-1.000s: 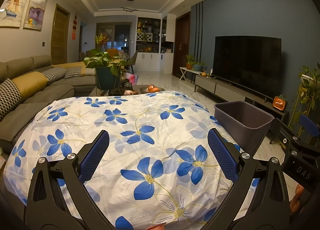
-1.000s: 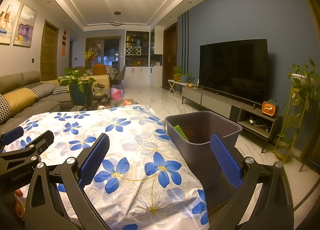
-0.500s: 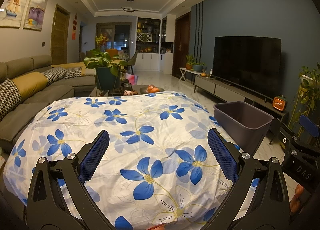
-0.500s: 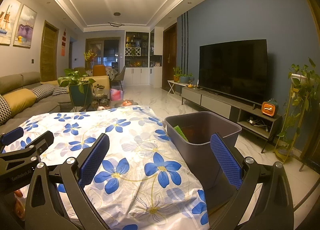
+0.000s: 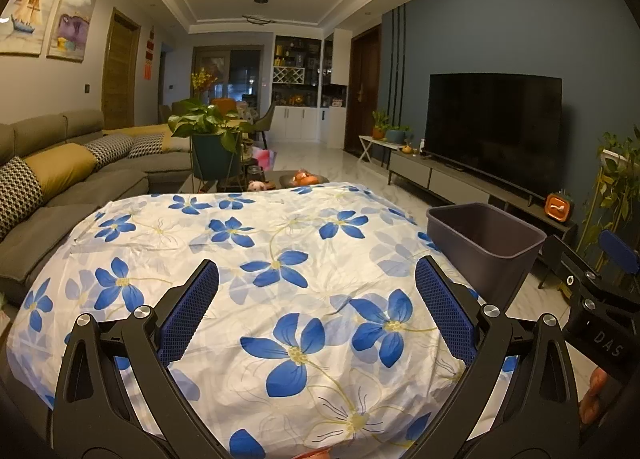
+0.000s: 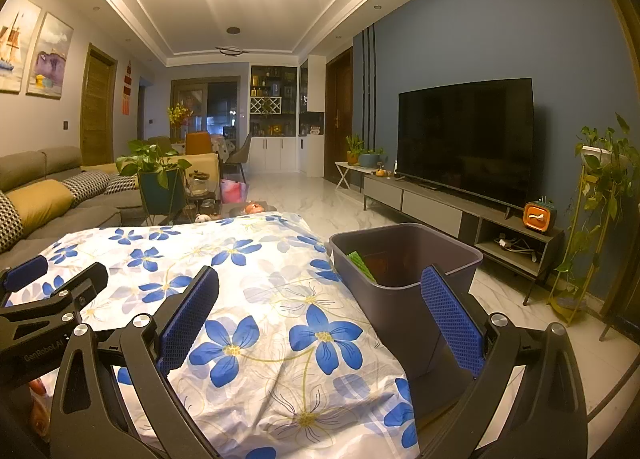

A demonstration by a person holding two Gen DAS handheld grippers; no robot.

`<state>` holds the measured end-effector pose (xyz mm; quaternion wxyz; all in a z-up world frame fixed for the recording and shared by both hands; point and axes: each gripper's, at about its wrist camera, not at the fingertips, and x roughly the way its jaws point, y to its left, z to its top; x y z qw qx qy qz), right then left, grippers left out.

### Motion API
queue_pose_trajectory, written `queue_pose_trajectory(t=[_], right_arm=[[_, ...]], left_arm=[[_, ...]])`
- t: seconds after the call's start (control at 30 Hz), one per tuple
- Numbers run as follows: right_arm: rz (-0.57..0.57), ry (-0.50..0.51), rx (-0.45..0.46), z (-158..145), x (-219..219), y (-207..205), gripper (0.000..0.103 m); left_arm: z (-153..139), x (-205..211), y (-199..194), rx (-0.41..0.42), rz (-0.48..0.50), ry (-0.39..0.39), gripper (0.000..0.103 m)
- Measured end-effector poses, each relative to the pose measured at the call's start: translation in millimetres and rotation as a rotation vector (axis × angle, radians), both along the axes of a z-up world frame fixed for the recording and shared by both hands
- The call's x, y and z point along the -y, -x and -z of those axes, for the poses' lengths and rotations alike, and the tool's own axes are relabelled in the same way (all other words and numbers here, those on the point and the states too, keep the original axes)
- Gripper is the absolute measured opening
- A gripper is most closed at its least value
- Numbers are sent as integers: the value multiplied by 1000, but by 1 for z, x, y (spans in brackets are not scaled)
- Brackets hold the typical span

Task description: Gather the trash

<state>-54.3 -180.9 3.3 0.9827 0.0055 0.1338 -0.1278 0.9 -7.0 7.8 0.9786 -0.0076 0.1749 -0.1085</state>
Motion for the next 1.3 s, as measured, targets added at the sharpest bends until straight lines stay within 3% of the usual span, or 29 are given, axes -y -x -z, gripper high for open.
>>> queue_pose_trajectory(t=[1.3], right_arm=[[3,-7,-2,0,3,5,97]], left_arm=[[7,5,1,-7,-3,-4,95]])
